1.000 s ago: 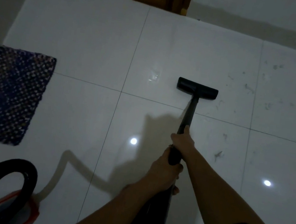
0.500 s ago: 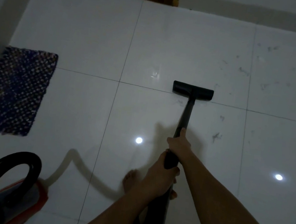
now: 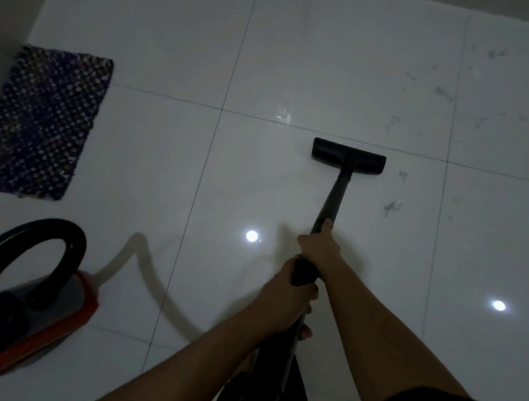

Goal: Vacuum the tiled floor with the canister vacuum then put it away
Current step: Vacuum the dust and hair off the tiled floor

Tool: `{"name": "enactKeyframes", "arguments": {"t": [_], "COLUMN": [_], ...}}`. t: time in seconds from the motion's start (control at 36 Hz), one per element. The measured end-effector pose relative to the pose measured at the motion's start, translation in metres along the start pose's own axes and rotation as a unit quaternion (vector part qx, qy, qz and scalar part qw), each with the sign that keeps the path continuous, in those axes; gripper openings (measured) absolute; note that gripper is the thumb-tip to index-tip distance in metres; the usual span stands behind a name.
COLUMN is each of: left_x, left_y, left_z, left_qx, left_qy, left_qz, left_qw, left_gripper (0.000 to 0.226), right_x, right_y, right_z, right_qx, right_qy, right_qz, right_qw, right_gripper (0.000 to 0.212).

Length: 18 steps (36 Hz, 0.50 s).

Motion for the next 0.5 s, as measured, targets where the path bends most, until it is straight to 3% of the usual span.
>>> {"name": "enactKeyframes", "arguments": {"t": [0.25,0.5], "left_x": [0.010,0.020], "left_y": [0.028,0.067], "left_z": [0.042,0.085], "left_qx": [-0.004,0.007], "left_qy": [-0.015,-0.036], "left_qz": [-0.001,0.002], "left_qw": [1.000,0.999], "left_gripper": [0.024,0.039], "right_x": [0.014,0.031], "right_y": [0.014,0.032], "right_z": [-0.050,-0.099], "right_qx": [0.017,-0.002], "right_qy": [0.009,0.056], "right_qz": [-0.005,-0.011], "right_qw": [1.000,0.998], "right_gripper": [0.081,0.074]}}
Point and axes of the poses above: each hand's wrist, its own y-axis away from the middle knuckle, its own x-axis out of the palm, z = x × y, the point moved 9 cm from there along -y, towards the middle knuckle, and after that the axes turned 15 degrees about x, right-handed, at the moved point
